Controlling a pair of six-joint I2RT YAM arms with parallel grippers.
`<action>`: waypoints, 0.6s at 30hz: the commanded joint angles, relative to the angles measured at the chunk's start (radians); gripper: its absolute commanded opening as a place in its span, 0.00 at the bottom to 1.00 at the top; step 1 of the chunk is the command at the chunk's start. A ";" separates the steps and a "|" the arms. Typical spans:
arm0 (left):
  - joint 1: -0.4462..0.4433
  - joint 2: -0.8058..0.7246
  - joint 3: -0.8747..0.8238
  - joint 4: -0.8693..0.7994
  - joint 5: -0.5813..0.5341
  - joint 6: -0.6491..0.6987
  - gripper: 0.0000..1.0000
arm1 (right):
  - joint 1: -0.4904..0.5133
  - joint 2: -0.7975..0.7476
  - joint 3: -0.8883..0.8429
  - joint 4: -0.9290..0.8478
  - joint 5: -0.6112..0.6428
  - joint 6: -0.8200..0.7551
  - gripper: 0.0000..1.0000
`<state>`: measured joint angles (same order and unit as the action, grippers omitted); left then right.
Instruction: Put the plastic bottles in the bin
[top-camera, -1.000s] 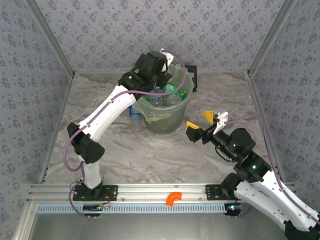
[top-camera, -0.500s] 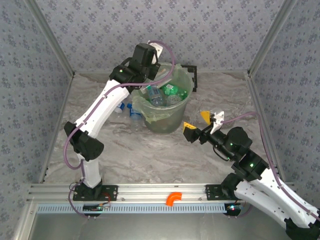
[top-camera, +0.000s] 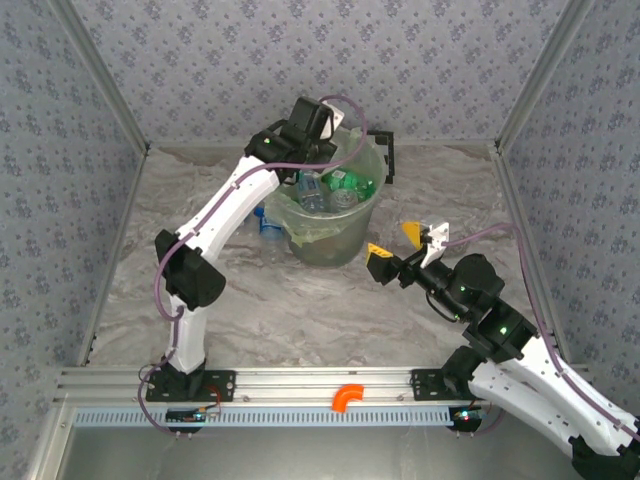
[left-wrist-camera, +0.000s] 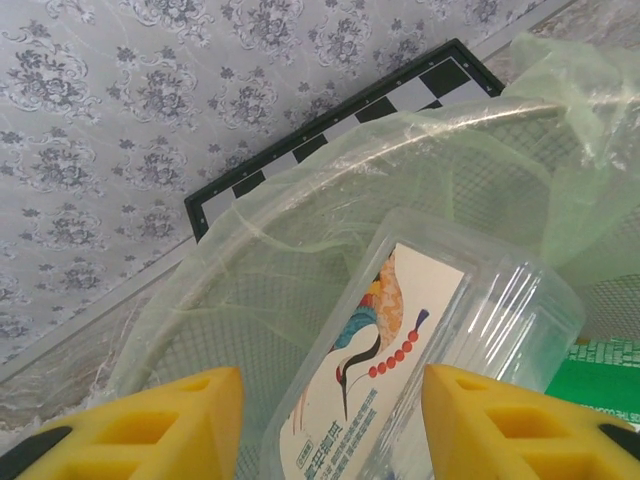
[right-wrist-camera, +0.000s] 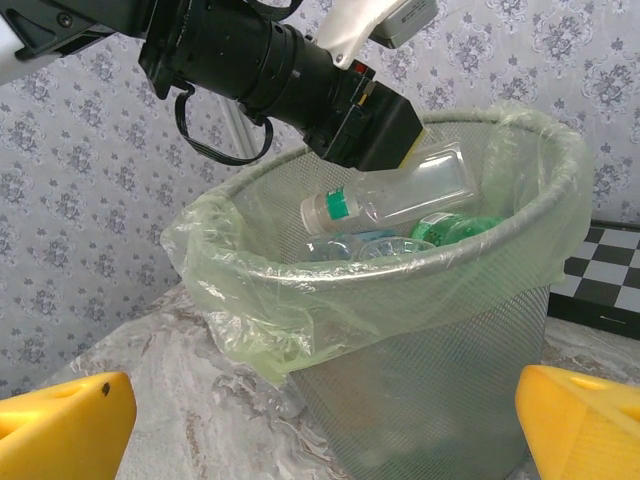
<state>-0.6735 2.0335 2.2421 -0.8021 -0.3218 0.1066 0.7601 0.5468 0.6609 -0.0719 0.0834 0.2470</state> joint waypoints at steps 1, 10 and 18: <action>0.003 0.013 0.022 -0.062 -0.059 0.001 0.51 | 0.007 -0.008 0.029 0.012 0.016 -0.009 1.00; -0.045 -0.078 0.062 -0.031 0.002 -0.033 0.63 | 0.009 -0.005 0.027 0.021 0.013 -0.005 0.99; -0.050 -0.289 -0.077 0.056 -0.040 -0.149 0.87 | 0.022 0.012 0.031 0.024 0.004 -0.002 0.99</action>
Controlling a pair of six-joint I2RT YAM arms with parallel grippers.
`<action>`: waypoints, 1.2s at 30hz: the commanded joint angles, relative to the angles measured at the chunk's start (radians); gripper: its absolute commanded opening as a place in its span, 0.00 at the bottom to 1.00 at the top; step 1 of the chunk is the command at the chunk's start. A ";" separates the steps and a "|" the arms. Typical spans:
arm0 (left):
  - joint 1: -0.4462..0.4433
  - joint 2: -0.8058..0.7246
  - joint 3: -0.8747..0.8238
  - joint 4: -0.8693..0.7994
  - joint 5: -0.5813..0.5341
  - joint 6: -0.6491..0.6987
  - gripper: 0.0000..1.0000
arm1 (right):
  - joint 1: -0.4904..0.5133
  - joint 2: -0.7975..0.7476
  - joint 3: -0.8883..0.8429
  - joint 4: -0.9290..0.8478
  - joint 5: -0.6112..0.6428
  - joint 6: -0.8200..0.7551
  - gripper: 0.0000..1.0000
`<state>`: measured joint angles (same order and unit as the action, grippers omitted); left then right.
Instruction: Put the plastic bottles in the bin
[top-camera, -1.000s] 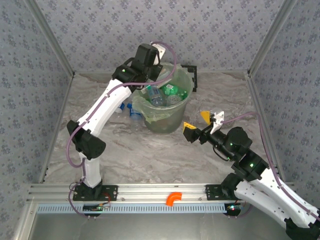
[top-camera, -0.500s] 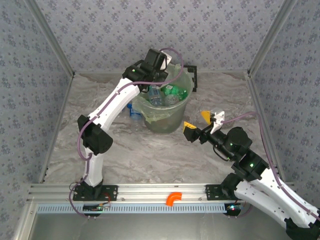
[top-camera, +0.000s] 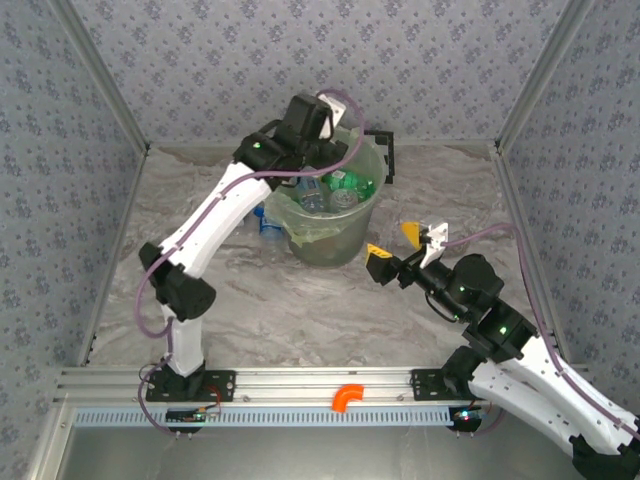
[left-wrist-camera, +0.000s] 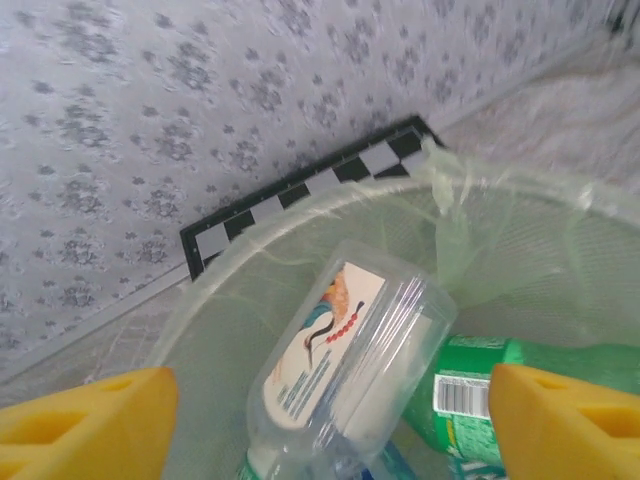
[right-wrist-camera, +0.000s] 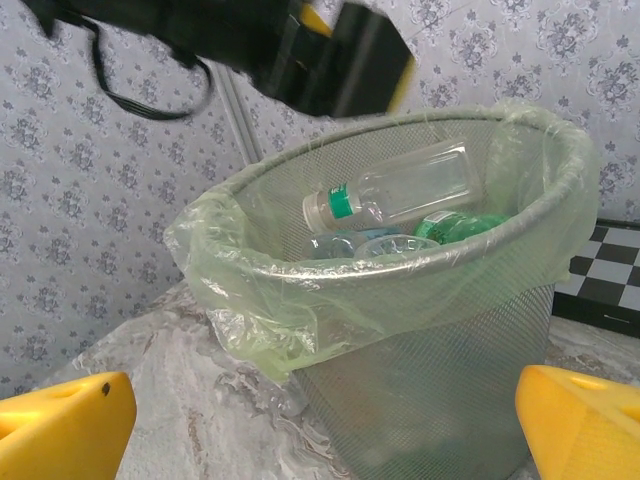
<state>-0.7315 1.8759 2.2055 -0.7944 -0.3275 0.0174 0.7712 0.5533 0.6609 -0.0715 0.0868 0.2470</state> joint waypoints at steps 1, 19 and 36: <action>0.007 -0.176 -0.098 0.078 -0.049 -0.076 0.93 | 0.014 0.009 0.034 0.023 0.004 -0.002 1.00; 0.194 -0.841 -0.926 0.203 -0.077 -0.340 1.00 | 0.161 0.135 0.081 0.070 0.074 -0.035 0.99; 0.462 -0.714 -1.266 0.368 0.399 -0.646 0.87 | 0.240 0.116 0.089 0.017 0.168 -0.063 1.00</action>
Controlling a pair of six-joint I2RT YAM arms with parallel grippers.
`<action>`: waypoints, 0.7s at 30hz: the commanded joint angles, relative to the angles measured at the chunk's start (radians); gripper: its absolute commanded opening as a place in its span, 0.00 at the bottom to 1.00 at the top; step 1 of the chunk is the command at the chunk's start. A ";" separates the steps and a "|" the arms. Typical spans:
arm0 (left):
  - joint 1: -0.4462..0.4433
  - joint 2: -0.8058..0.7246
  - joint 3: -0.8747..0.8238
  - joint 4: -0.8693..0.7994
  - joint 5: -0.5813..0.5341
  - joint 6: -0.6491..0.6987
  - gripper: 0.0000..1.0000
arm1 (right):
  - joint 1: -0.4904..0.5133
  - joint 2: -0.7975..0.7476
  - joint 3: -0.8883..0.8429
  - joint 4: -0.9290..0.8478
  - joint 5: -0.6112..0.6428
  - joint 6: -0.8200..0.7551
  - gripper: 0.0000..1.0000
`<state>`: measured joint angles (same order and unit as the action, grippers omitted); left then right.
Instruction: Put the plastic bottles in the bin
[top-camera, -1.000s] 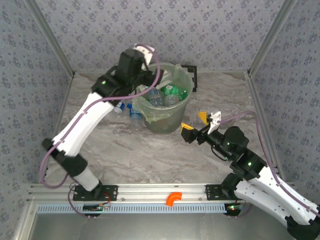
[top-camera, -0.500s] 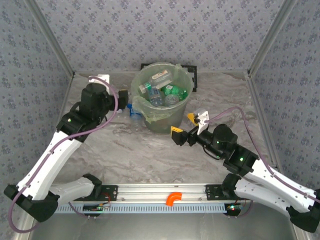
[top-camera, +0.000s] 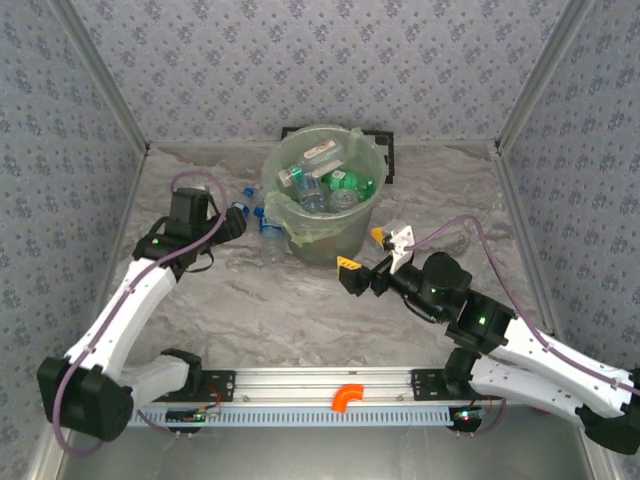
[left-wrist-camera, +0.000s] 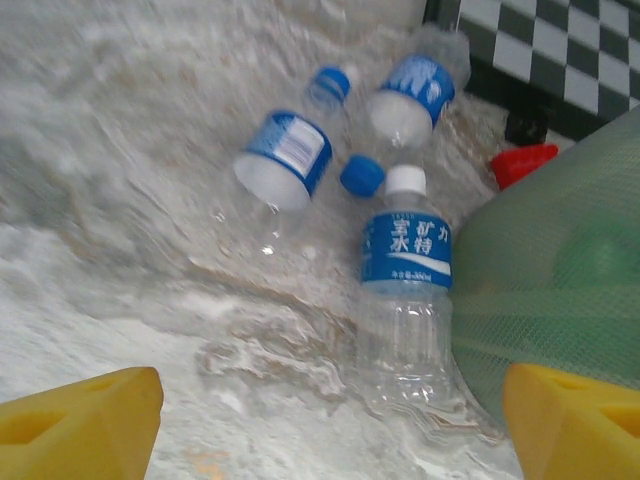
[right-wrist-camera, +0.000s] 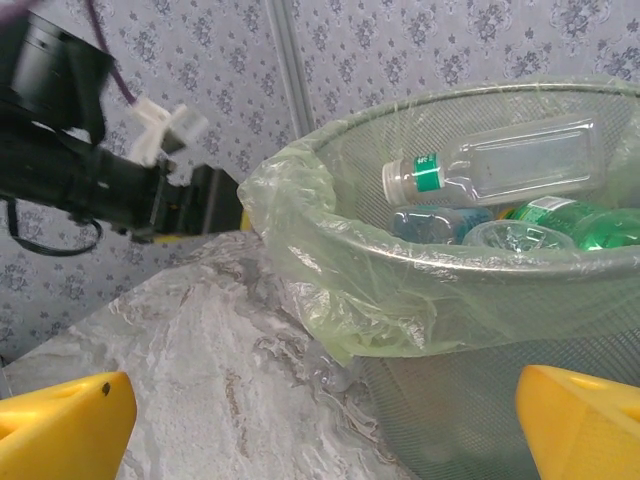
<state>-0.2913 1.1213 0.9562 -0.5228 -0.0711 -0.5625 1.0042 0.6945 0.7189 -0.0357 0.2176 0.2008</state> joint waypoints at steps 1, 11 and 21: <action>0.027 0.067 -0.024 0.122 0.175 -0.077 0.86 | 0.008 -0.032 0.029 -0.024 0.042 -0.017 0.99; 0.040 0.282 -0.035 0.302 0.320 -0.119 0.83 | 0.008 -0.047 0.019 -0.038 0.071 -0.024 0.99; 0.045 0.475 0.031 0.346 0.371 -0.112 0.83 | 0.008 -0.033 0.022 -0.037 0.085 -0.029 1.00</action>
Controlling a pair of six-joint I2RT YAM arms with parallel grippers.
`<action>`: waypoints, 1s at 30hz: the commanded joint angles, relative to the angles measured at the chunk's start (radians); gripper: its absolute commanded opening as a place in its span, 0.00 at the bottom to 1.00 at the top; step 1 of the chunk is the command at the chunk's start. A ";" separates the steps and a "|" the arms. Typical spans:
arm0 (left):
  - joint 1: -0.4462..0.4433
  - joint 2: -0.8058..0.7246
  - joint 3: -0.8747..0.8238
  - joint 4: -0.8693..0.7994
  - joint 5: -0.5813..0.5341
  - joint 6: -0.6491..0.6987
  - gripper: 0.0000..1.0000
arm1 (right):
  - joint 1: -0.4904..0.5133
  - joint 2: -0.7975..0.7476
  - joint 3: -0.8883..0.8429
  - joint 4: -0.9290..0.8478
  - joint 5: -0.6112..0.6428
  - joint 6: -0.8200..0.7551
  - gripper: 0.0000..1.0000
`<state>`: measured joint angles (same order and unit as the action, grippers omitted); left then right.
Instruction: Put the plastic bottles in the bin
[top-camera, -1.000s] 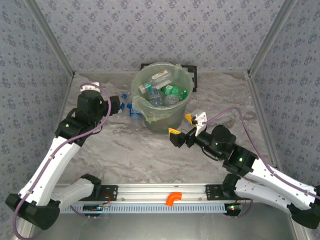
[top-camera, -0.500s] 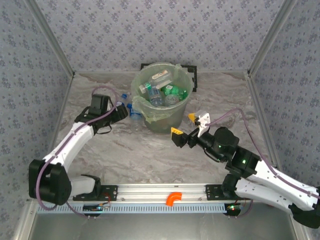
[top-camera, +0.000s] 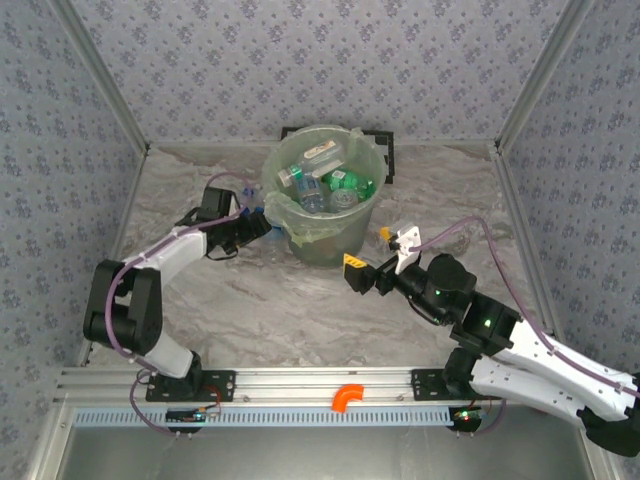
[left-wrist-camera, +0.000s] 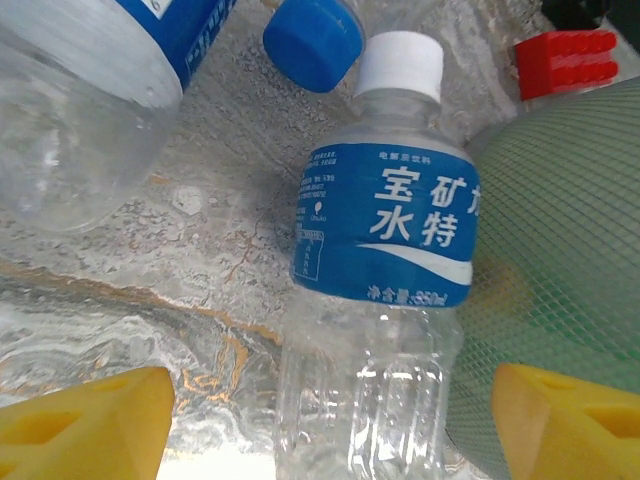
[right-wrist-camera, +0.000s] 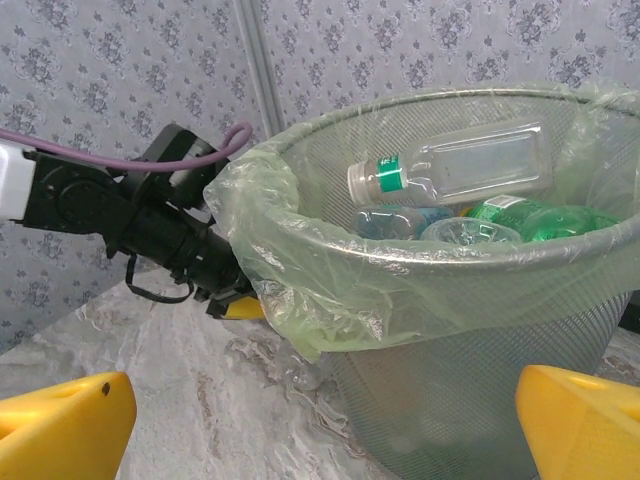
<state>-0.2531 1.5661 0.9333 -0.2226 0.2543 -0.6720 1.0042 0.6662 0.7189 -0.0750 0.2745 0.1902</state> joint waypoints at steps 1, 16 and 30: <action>0.006 0.047 0.061 0.051 0.058 -0.001 0.83 | 0.008 -0.004 0.024 0.000 0.028 -0.018 0.99; 0.006 0.222 0.109 0.091 0.109 0.013 0.85 | 0.008 0.021 0.041 -0.010 0.038 -0.023 0.99; 0.006 0.125 0.078 0.061 0.079 0.012 0.70 | 0.008 0.027 0.047 -0.004 0.048 -0.018 0.99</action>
<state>-0.2489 1.7576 1.0153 -0.1471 0.3435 -0.6708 1.0061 0.6922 0.7322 -0.0875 0.3008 0.1829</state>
